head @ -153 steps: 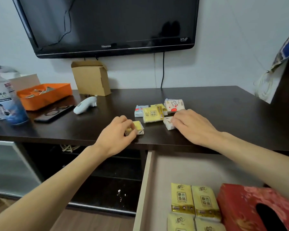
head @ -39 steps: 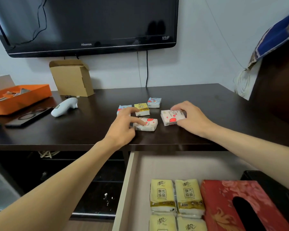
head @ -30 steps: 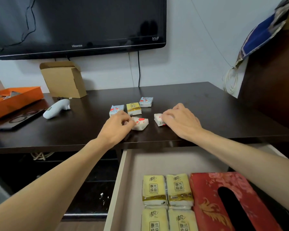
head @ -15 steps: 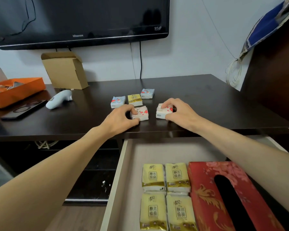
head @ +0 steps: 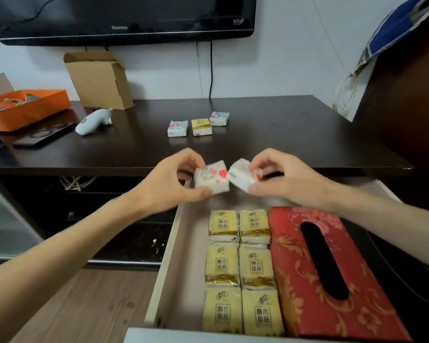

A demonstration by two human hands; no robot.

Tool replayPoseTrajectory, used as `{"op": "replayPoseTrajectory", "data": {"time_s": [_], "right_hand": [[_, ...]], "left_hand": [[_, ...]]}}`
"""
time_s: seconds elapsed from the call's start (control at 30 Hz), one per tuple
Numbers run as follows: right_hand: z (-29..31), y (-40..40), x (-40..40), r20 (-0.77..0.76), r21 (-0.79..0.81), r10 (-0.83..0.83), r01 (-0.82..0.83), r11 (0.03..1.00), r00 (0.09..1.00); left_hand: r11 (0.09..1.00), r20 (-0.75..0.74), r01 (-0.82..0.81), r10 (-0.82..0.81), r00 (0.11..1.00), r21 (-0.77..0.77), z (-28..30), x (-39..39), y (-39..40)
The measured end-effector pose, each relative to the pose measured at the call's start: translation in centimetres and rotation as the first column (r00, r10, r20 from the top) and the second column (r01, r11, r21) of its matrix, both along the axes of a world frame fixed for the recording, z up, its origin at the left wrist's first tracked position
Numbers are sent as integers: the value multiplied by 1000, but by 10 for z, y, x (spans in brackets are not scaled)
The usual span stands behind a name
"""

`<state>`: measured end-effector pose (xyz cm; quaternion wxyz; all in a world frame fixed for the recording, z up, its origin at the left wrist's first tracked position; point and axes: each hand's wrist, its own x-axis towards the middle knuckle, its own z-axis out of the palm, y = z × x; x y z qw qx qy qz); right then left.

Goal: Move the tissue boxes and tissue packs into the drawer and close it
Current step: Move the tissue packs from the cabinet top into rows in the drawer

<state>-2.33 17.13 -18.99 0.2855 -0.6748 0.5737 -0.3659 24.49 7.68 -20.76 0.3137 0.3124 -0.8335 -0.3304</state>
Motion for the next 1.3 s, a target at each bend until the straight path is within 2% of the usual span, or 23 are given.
{"op": "replayPoseTrajectory", "data": {"time_s": [0.07, 0.13, 0.23, 0.33, 0.43, 0.57, 0.73, 0.87, 1.03, 1.17, 1.3], "right_hand": [[-4, 33, 4, -167, -7, 69, -72, 997, 983], [-8, 58, 5, -360, 6, 144, -152, 988, 922], [-16, 76, 8, -514, 94, 237, -221, 971, 824], [-23, 80, 12, -590, 116, 269, -250, 961, 761], [-26, 77, 14, -616, 105, 265, -256, 961, 742], [-33, 72, 23, -673, 114, 260, -250, 961, 692], [-39, 68, 29, -732, 140, 250, -219, 966, 634], [-37, 68, 27, -741, 110, 249, -253, 961, 624], [-20, 37, 20, -557, -70, 122, -193, 979, 822], [-5, -10, 15, -328, -208, -25, -46, 977, 944], [3, -73, 8, -237, -224, -190, 137, 965, 953]], "left_hand": [[998, 59, 57, -56, 997, -5, -11, 11, 33], [994, 131, 111, -108, 985, -13, -23, 19, 59], [988, 236, 155, -152, 960, 9, -36, 20, 80], [985, 295, 169, -170, 940, 32, -43, 15, 83], [986, 372, 161, -138, 918, -31, -49, 13, 82], [962, 545, 190, -55, 837, -195, -55, 11, 83], [925, 686, 310, -81, 723, -218, -52, 8, 83], [934, 632, 305, -123, 765, -187, -48, 11, 84], [941, 395, 230, -118, 911, -248, -28, 8, 69], [934, 208, 62, 13, 978, -352, -3, 1, 28], [909, 109, -140, 198, 974, -393, 16, -7, -36]]}}
